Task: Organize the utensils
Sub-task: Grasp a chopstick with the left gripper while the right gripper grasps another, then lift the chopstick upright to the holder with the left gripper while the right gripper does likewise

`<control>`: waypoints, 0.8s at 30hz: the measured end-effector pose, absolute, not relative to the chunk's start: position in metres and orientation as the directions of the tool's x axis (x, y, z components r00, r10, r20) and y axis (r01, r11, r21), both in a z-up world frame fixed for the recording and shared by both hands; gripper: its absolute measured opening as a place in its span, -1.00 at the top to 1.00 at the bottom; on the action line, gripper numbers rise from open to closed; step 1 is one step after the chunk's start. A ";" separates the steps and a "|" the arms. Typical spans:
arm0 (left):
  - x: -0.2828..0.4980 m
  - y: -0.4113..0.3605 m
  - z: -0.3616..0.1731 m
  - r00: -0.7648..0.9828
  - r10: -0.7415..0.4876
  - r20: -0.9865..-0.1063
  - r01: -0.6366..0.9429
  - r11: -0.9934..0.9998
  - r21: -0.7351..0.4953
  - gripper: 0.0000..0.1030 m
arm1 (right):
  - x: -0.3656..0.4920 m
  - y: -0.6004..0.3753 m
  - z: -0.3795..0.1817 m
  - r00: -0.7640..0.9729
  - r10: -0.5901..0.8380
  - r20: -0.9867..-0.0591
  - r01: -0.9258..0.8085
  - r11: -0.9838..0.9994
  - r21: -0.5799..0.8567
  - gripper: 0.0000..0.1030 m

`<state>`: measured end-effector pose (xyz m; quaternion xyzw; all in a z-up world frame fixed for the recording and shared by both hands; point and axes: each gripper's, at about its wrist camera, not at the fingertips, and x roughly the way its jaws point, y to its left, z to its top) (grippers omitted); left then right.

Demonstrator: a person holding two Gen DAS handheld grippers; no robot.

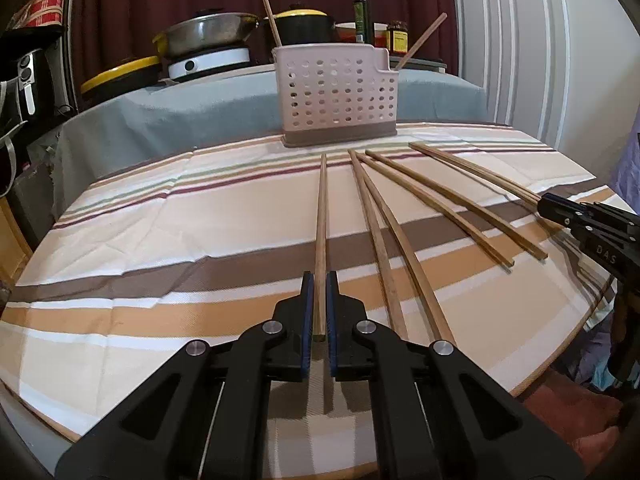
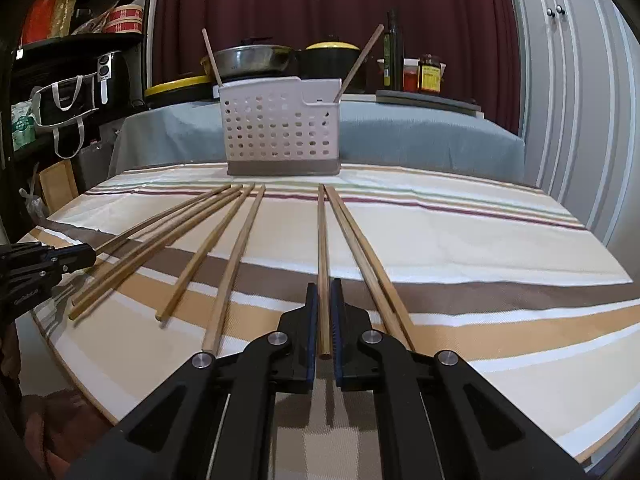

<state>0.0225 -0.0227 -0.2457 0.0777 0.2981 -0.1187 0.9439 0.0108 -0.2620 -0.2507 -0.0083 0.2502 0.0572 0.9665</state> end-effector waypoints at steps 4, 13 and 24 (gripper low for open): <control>0.020 -0.020 -0.237 0.812 -0.172 -0.557 0.259 0.962 0.081 0.88 | 0.007 -0.261 -0.240 0.881 0.106 -0.462 -0.113 0.994 0.013 0.87; 0.014 -0.009 -0.197 0.866 -0.162 -0.474 0.220 0.973 0.069 0.88 | -0.004 -0.259 -0.198 0.922 0.101 -0.375 -0.108 0.994 0.003 0.87; 0.000 0.003 -0.141 0.918 -0.152 -0.366 0.184 0.981 0.054 0.88 | -0.018 -0.257 -0.143 0.960 0.101 -0.261 -0.105 0.994 0.000 0.87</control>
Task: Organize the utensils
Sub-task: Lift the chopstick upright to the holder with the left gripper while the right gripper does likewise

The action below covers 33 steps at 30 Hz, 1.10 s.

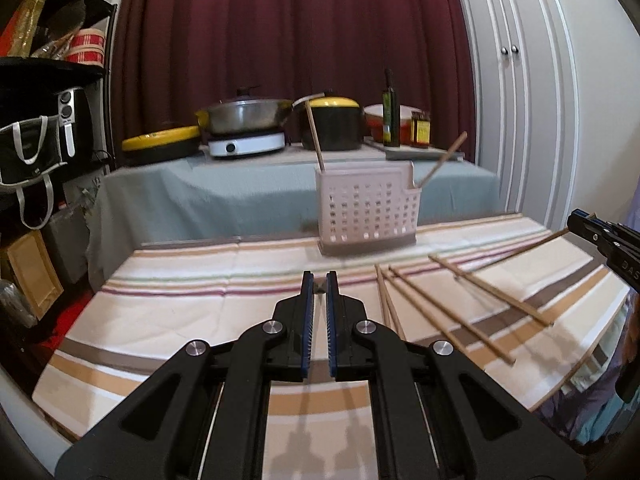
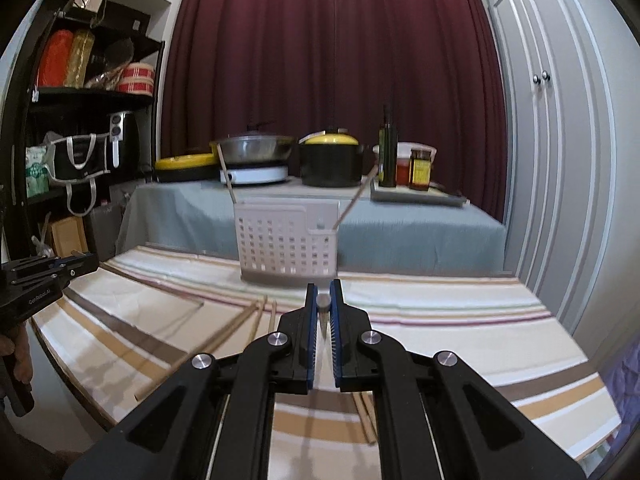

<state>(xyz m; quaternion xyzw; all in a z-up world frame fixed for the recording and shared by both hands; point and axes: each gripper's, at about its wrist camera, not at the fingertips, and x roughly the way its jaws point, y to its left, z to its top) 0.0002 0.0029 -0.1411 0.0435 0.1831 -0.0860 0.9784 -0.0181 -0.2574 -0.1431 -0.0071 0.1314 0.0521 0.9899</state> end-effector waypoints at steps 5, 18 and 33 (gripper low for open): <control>-0.003 0.008 -0.118 0.929 -0.150 -0.338 0.174 0.984 0.043 0.88 | -0.018 -0.258 -0.126 0.965 0.105 -0.241 -0.106 0.994 0.008 0.87; 0.031 0.010 -0.093 0.929 -0.114 -0.352 0.133 0.991 0.030 0.88 | 0.020 -0.258 -0.107 0.964 0.100 -0.244 -0.101 0.995 0.011 0.87; 0.082 0.008 -0.066 0.929 -0.142 -0.340 0.146 0.989 -0.015 0.88 | 0.064 -0.262 -0.083 0.965 0.136 -0.226 -0.125 0.990 0.061 0.87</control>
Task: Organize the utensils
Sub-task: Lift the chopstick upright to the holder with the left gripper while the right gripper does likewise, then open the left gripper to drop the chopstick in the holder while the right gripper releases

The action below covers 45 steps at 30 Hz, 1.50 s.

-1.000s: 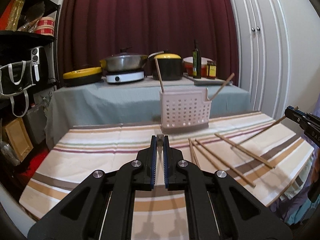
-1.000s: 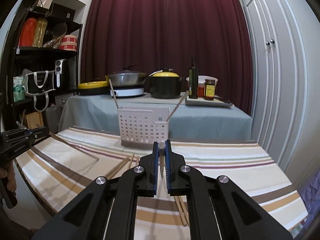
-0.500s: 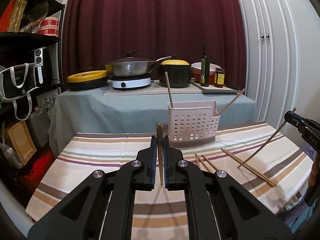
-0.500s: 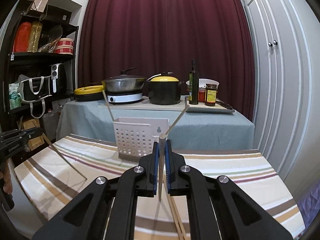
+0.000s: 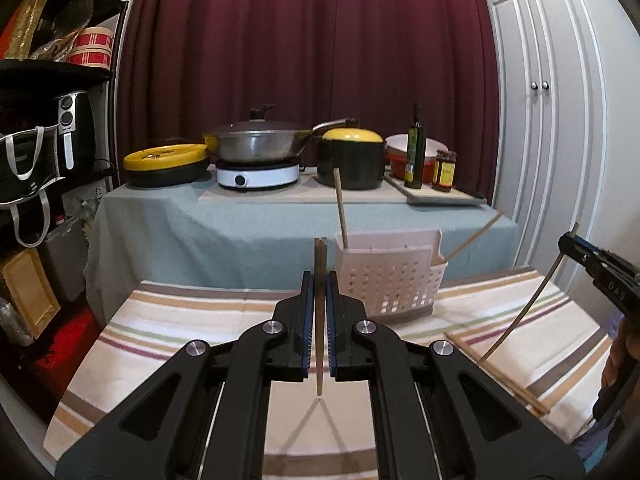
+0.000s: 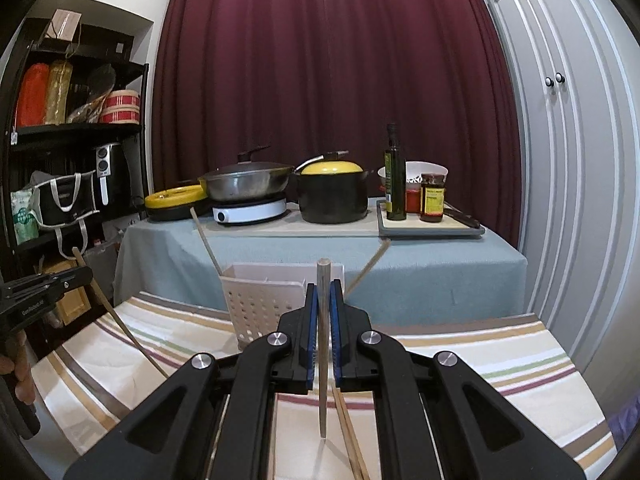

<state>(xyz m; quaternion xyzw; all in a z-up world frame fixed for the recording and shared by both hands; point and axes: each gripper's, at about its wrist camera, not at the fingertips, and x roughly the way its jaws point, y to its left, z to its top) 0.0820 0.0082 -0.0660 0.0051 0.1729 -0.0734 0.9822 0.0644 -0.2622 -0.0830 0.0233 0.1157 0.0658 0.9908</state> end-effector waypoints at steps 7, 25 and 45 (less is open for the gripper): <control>0.101 -0.003 -0.022 0.942 -0.209 -0.263 0.206 0.978 -0.037 0.88 | 0.076 -0.263 -0.045 0.976 0.160 -0.146 -0.153 0.987 0.053 0.87; 0.192 -0.046 0.035 0.950 -0.262 -0.171 0.263 0.965 -0.019 0.88 | 0.160 -0.263 0.007 0.977 0.211 -0.033 -0.209 0.977 0.045 0.87; 0.243 -0.051 -0.034 0.908 -0.257 -0.331 0.261 0.965 -0.035 0.75 | 0.217 -0.255 -0.062 0.949 0.216 -0.228 -0.203 0.976 0.081 0.80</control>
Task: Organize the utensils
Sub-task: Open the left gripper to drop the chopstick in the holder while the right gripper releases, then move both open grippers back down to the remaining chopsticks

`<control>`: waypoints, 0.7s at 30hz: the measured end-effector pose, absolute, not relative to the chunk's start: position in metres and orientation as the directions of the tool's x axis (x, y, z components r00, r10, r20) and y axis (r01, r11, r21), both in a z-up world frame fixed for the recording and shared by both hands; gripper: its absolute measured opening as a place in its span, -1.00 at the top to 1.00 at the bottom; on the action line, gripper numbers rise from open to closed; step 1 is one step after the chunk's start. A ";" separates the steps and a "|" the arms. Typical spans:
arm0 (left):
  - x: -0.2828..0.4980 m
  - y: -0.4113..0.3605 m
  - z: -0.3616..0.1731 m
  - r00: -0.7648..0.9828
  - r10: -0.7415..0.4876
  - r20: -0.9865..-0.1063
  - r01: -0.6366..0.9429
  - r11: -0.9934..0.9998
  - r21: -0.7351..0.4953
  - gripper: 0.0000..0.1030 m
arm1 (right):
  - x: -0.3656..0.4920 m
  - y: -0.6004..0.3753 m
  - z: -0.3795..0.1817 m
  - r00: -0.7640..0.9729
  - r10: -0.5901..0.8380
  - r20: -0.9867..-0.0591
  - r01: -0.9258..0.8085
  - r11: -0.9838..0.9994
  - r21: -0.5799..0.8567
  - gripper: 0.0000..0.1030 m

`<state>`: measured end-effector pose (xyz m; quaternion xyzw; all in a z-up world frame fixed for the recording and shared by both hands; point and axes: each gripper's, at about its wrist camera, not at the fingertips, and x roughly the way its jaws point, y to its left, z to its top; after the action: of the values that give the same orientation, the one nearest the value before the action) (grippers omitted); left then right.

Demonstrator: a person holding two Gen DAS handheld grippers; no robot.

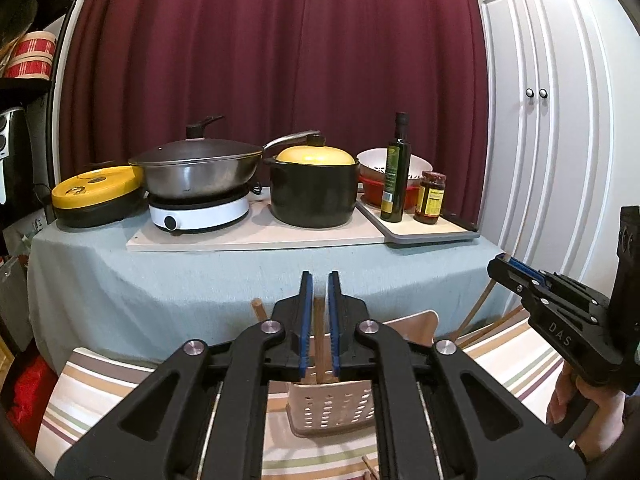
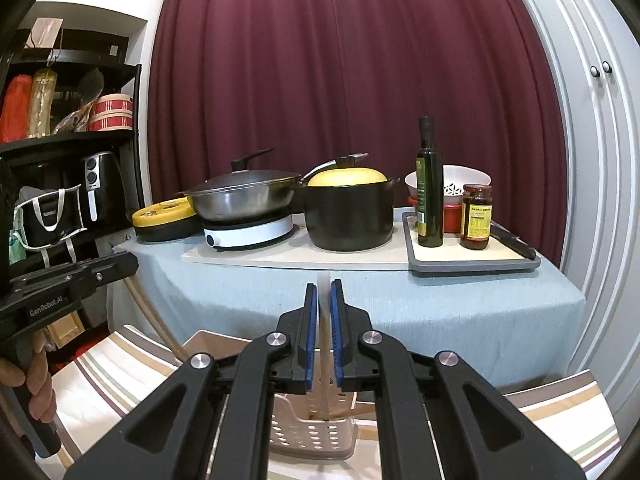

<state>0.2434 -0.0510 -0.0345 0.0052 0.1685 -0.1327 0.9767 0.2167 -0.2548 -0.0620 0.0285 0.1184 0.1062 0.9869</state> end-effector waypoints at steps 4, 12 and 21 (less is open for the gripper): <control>0.237 -0.052 -0.032 0.913 -0.260 -0.316 0.264 0.964 -0.030 0.39 | 0.209 -0.255 -0.056 0.958 0.202 -0.204 -0.192 0.979 0.071 0.31; 0.205 -0.045 -0.021 0.925 -0.253 -0.282 0.256 0.966 -0.027 0.01 | 0.172 -0.263 -0.040 0.974 0.166 -0.156 -0.161 0.986 0.039 0.16; 0.155 -0.033 -0.039 0.920 -0.241 -0.308 0.244 0.969 -0.032 0.00 | 0.116 -0.278 -0.063 0.971 0.143 -0.194 -0.135 0.989 0.053 0.16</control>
<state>0.1552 -0.0330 -0.0389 0.0035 0.1570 -0.1238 0.9798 0.1159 -0.2778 -0.0627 0.0198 0.0993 0.0699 0.9924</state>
